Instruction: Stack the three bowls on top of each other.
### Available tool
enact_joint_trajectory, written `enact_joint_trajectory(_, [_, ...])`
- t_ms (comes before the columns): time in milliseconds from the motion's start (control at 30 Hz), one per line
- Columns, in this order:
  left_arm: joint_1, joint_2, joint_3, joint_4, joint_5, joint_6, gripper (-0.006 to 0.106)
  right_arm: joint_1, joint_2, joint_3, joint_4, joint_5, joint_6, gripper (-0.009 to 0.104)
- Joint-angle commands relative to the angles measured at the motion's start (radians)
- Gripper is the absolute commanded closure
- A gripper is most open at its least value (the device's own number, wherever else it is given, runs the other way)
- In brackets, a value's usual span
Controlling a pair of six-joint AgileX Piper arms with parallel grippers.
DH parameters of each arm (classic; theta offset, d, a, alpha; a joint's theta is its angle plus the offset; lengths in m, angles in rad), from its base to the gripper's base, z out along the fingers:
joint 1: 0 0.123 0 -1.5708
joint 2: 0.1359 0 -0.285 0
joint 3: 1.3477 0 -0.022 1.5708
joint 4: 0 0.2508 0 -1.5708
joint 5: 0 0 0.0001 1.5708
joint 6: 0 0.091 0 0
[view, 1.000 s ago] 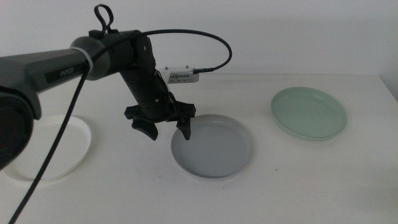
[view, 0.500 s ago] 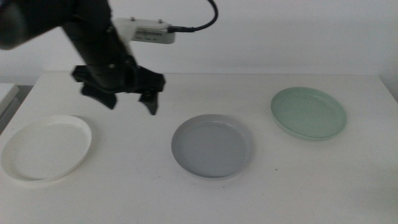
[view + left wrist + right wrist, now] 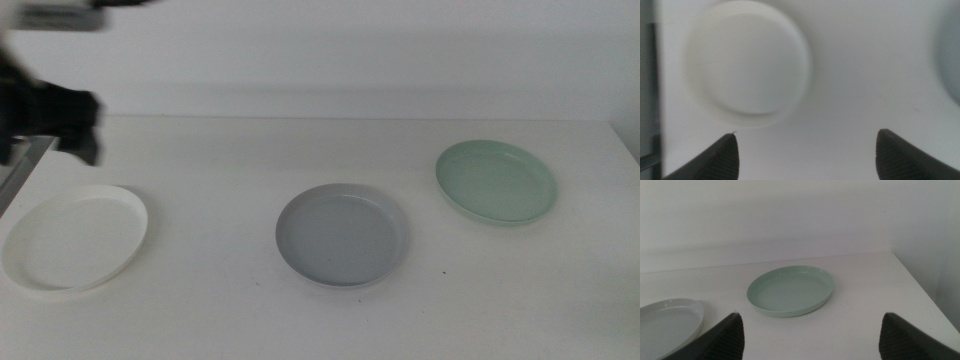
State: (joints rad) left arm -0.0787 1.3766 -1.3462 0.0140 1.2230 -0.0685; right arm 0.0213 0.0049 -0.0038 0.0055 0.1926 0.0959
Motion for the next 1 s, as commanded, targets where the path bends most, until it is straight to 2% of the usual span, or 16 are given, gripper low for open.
enact_joint_trajectory(0, [0.087,-0.015,0.012,-0.004,-0.002,0.026,0.007,-0.005,-0.005,0.004,-0.006,-0.012,-0.001,0.002])
enact_joint_trajectory(133, [0.248,-0.005,0.023,-0.033,-0.002,0.136,0.007,-0.005,-0.005,0.004,-0.006,-0.012,-0.001,0.002])
enact_joint_trajectory(333, [0.394,0.077,0.023,-0.021,-0.025,0.238,0.007,-0.005,-0.005,0.004,-0.006,-0.012,-0.001,0.002])
enact_joint_trajectory(767, [0.411,0.393,0.023,-0.03,-0.309,0.281,0.007,-0.005,-0.005,0.004,-0.006,-0.012,-0.001,0.002])
enact_joint_trajectory(967, [0.468,0.529,-0.018,-0.146,-0.331,0.347,0.007,-0.005,-0.005,0.004,-0.006,-0.012,-0.001,0.002])
